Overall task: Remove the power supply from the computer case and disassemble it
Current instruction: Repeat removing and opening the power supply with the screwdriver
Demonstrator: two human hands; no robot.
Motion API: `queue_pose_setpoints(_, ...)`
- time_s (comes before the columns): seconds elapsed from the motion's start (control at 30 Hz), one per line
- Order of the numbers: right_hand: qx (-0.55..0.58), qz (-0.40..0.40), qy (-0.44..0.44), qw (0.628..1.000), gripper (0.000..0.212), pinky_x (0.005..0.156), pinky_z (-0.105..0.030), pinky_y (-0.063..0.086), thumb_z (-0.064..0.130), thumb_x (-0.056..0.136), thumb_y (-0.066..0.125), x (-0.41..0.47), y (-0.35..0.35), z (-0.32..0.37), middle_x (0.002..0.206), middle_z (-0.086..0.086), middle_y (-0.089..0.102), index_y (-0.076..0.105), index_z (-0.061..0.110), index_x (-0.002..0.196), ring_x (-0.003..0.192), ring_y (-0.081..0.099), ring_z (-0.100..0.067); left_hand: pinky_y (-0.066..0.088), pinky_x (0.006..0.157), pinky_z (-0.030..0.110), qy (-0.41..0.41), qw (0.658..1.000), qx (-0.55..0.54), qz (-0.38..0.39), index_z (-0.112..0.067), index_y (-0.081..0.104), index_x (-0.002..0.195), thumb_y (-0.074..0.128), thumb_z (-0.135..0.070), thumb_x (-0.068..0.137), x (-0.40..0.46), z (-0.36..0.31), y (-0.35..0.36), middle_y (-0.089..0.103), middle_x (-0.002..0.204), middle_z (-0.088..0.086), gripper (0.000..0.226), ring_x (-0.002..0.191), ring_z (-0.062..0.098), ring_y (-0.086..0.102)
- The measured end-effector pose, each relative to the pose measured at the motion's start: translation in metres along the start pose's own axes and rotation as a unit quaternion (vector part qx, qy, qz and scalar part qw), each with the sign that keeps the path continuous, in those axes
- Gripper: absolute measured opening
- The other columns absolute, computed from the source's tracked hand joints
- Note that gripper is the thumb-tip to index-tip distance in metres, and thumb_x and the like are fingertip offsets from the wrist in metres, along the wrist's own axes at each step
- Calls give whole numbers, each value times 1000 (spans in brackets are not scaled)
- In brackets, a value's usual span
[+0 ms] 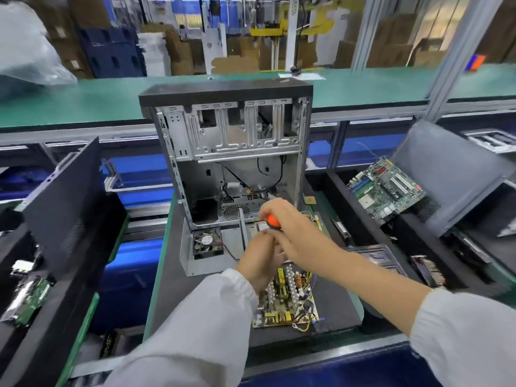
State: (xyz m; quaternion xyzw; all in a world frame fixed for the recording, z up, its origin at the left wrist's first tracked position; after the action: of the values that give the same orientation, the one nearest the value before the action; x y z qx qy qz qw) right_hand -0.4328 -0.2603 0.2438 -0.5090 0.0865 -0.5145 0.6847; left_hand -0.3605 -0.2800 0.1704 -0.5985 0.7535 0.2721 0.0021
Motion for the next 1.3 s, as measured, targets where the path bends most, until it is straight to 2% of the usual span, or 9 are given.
queue_pose_setpoints(0.07, -11, 5, -26, 1000, 23, 88, -24, 39, -10, 81, 51, -4, 6, 5, 102, -8, 54, 53, 3, 101, 97, 49, -20, 58, 55, 33, -105, 951, -281, 69, 3, 59, 90, 30, -2, 95, -9, 0, 4, 67, 82, 19, 30, 69, 28, 70)
queue_pose_setpoints(0.13, -66, 47, -54, 995, 27, 87, -37, 43, -14, 74, 51, -11, 18, 8, 99, -12, 56, 56, 0, 96, 93, 51, -27, 58, 50, 35, -137, 909, -386, 70, 13, 62, 83, 29, -1, 92, -10, -2, -2, 65, 69, 24, 37, 55, 30, 69)
queue_pose_setpoints(0.2, -91, 95, -77, 988, 30, 100, -45, 40, -19, 76, 51, -20, 34, 4, 111, -20, 59, 61, -6, 101, 106, 52, -32, 58, 71, 28, -130, 915, -380, 44, 8, 63, 84, 35, -1, 87, -15, -2, -8, 64, 66, 19, 30, 52, 25, 67)
queue_pose_setpoints(0.3, -11, 121, -82, 989, 30, 116, -26, 20, -14, 81, 52, -34, 40, 4, 130, -9, 55, 62, 2, 105, 128, 43, -18, 57, 53, 29, -133, 910, -392, -3, -2, 58, 88, 44, -20, 92, -19, 11, -20, 60, 64, 13, 23, 50, 23, 64)
queue_pose_setpoints(0.4, 58, 185, -69, 979, 33, 111, -23, 27, -7, 81, 50, -41, 42, 12, 132, -2, 53, 56, 10, 108, 127, 42, -16, 49, 60, 32, -111, 926, -350, -92, -8, 57, 72, 53, -47, 93, -25, 23, -34, 55, 65, 7, 44, 62, 22, 59)
queue_pose_setpoints(0.6, 137, 168, -27, 976, 33, 102, -9, 34, 15, 90, 55, -51, 65, 2, 127, 37, 45, 61, 32, 118, 123, 40, 12, 48, 58, 31, 74, 951, -184, -237, -11, 53, 79, 54, -18, 98, -72, 20, -83, 54, 70, 6, 20, 59, 18, 55)
queue_pose_setpoints(0.77, 97, 187, 2, 978, 29, 90, 2, 21, 17, 93, 57, -50, 107, 1, 119, 15, 54, 60, 26, 120, 117, 49, -4, 44, 62, 32, 109, 929, -138, -326, -8, 49, 80, 48, -8, 99, -136, 19, -139, 49, 70, 8, 19, 64, 20, 51)
queue_pose_setpoints(1.07, 71, 270, -127, 952, 34, 103, -20, 31, 18, 94, 49, -28, 208, 117, 128, 6, 53, 56, 20, 128, 123, 42, -11, 46, 72, 36, 89, 906, -207, -359, -7, 53, 84, 53, -4, 94, -225, 29, -224, 50, 69, 7, 11, 60, 18, 55)
queue_pose_setpoints(1.3, -112, 384, -133, 907, 29, 79, -33, 39, 9, 85, 44, -63, 323, 170, 112, -8, 60, 58, 12, 109, 105, 55, -28, 47, 58, 25, 32, 889, -237, -391, -7, 53, 82, 55, -4, 94, -277, 53, -296, 52, 63, 6, 12, 57, 17, 52)
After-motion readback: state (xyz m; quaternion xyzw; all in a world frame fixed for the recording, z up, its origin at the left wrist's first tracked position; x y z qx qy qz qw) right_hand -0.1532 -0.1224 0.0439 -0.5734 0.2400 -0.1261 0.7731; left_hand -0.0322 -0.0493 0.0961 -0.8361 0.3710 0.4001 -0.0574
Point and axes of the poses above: each hand's wrist, its own x-axis towards the middle knuckle, its own y-axis out of the palm, z = x × y, the point moved 4 cm from there along x, towards the middle knuckle
